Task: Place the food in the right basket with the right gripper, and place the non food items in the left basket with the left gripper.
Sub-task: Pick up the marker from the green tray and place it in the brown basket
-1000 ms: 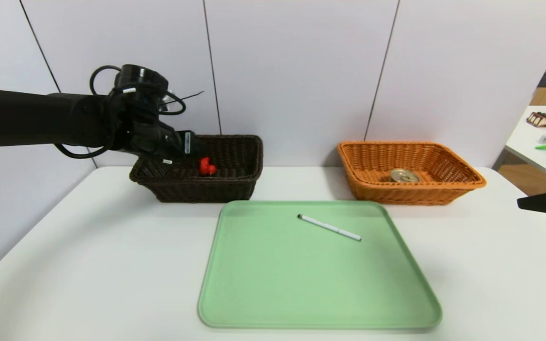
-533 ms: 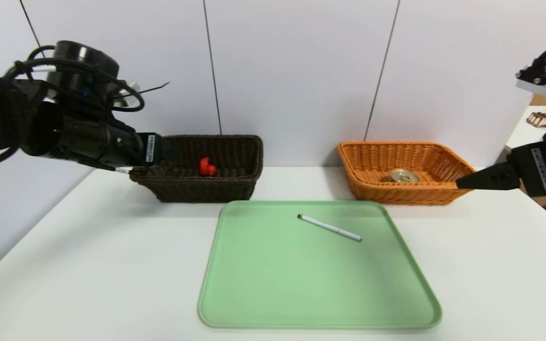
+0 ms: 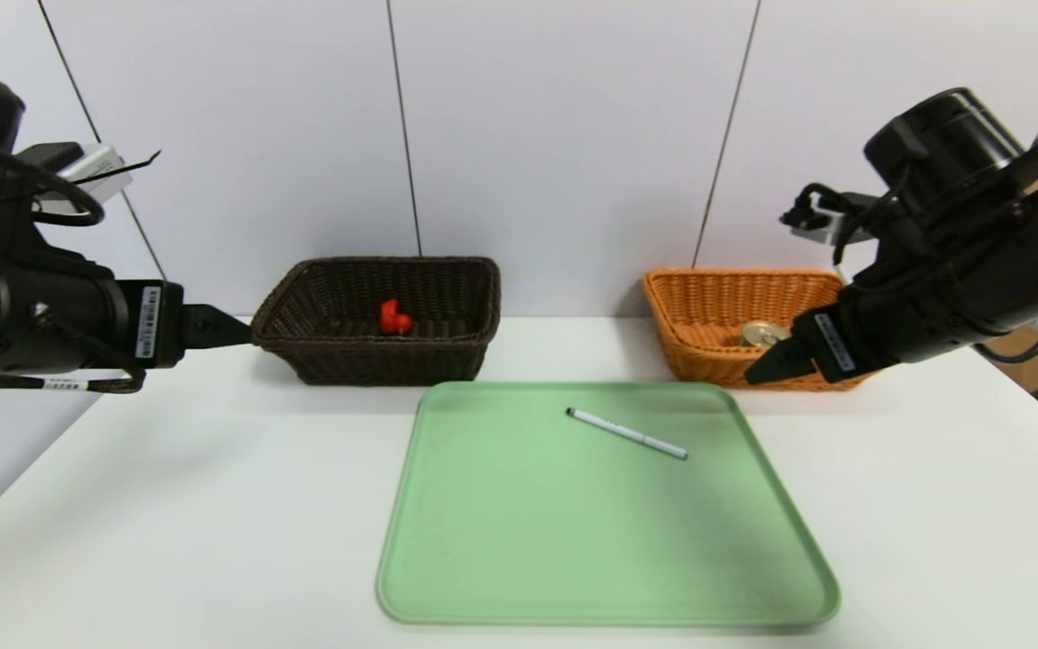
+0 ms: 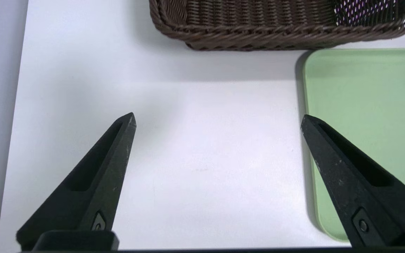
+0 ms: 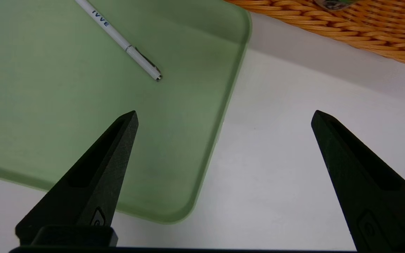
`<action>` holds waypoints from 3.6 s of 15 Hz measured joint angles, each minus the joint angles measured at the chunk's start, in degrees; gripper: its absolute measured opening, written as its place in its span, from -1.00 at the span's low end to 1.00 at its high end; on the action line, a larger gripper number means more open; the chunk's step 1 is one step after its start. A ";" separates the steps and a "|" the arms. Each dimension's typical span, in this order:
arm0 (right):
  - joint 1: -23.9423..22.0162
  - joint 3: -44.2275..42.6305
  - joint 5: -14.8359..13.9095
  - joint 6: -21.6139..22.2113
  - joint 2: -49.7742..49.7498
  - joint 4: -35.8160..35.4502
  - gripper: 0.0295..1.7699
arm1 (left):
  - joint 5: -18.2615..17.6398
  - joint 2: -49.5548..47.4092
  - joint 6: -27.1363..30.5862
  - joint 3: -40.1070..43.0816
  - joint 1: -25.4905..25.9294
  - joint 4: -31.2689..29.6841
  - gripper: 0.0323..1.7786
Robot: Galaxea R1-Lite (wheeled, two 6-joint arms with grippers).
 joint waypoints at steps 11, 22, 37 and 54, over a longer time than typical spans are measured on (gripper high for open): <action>9.47 -7.41 0.30 0.02 12.46 0.35 0.92 | 0.06 -10.42 -1.71 7.91 1.82 0.06 0.90; 13.40 -16.46 3.58 0.16 25.72 0.16 0.92 | -0.02 -13.04 -1.61 10.64 2.10 0.04 0.90; 16.13 -19.82 4.97 8.58 29.82 0.99 0.92 | -0.49 -13.53 -1.61 11.36 2.10 0.00 0.90; 14.91 -21.57 3.45 2.02 29.77 8.35 0.92 | -0.44 -14.60 -1.50 12.43 2.01 0.02 0.90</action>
